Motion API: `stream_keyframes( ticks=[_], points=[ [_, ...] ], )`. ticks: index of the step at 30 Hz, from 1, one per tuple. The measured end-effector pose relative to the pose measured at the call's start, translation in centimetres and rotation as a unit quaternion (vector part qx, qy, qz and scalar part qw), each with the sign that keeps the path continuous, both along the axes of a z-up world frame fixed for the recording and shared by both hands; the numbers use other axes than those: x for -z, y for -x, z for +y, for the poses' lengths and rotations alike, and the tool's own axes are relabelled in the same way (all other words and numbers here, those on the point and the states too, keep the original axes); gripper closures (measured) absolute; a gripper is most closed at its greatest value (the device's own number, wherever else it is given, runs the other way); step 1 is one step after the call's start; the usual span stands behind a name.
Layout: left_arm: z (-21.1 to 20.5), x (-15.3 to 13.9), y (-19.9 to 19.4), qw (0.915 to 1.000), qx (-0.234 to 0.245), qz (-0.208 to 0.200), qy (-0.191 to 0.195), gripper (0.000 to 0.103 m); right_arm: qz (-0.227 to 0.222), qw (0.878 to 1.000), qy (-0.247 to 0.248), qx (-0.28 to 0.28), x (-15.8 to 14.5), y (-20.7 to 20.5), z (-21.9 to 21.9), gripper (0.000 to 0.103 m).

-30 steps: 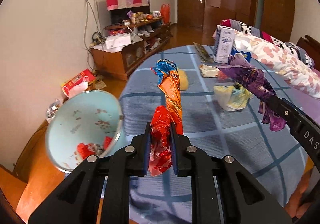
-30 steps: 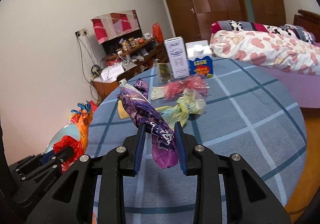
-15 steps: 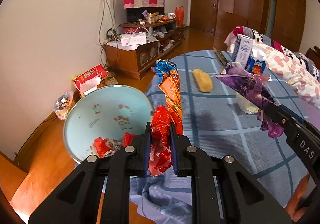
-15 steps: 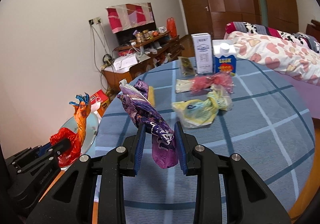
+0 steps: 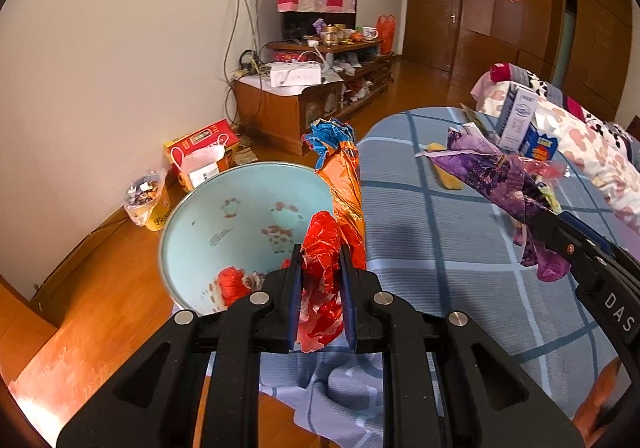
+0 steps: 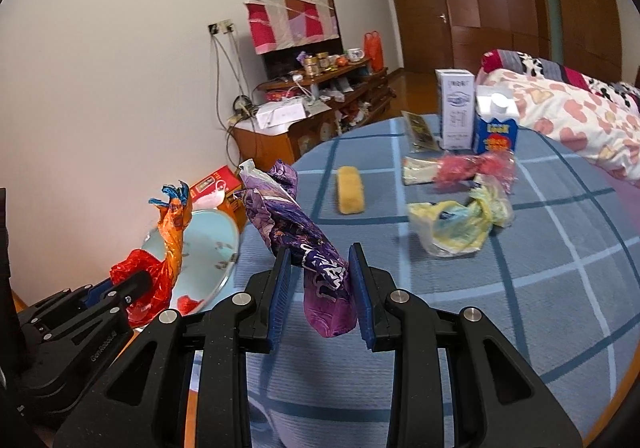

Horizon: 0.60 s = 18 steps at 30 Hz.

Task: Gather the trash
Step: 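Carry both wrappers over the blue bin and open both tools to drop them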

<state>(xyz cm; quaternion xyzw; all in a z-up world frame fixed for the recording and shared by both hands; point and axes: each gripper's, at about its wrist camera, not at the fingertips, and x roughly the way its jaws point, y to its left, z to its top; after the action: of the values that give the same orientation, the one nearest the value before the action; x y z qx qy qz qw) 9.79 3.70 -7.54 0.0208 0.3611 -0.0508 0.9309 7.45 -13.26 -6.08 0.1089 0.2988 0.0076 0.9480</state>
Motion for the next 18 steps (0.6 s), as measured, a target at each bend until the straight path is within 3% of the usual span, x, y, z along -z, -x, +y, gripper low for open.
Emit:
stream_keyframes(
  ticks=[18],
  points=[
    [5.8,0.6,-1.9,0.9972,-0.073,0.008,0.015,0.086,0.016,0.998,-0.005,-0.053,0.1,-3.7,5.7,0.072]
  ],
)
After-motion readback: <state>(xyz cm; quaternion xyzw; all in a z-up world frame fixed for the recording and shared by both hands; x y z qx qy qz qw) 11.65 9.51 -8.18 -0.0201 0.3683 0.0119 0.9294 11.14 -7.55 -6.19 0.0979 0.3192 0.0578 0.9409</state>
